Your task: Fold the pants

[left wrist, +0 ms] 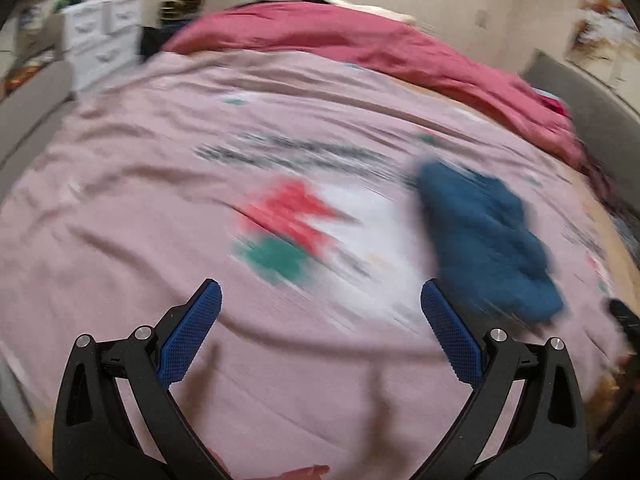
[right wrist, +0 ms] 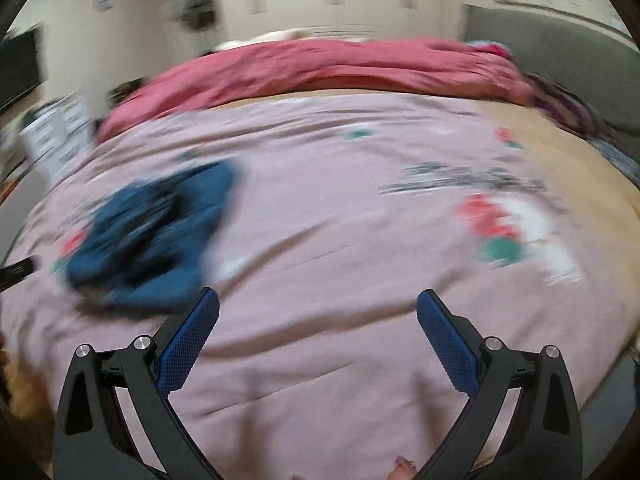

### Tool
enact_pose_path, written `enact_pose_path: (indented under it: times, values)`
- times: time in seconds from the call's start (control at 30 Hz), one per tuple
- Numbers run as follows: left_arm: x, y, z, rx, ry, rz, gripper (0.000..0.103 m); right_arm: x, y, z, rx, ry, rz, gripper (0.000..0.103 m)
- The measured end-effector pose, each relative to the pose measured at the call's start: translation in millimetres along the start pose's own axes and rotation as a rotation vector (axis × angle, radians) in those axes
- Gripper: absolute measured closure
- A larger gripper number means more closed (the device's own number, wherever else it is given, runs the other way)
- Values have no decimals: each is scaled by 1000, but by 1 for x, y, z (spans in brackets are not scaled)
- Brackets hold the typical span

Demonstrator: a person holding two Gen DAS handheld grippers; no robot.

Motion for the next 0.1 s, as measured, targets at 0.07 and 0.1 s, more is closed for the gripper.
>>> enact_pose_path:
  times: [0.07, 0.1]
  values:
    - [19, 29, -31, -41, 96, 9, 9, 18, 14, 63, 77, -97, -19, 4]
    - [28, 40, -44, -55, 141, 10, 9, 24, 18, 80, 101, -117, -41, 4]
Point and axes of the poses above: each gripper's, at about its wrist camera, not at the fingertips, and x roughly the way its jaws point, z to its right, y to its top, the point moved 4 cm from there along x, roughly the way its jaws point, and after that the axes turned 8 degrees about -x, right-handed, at the moved point
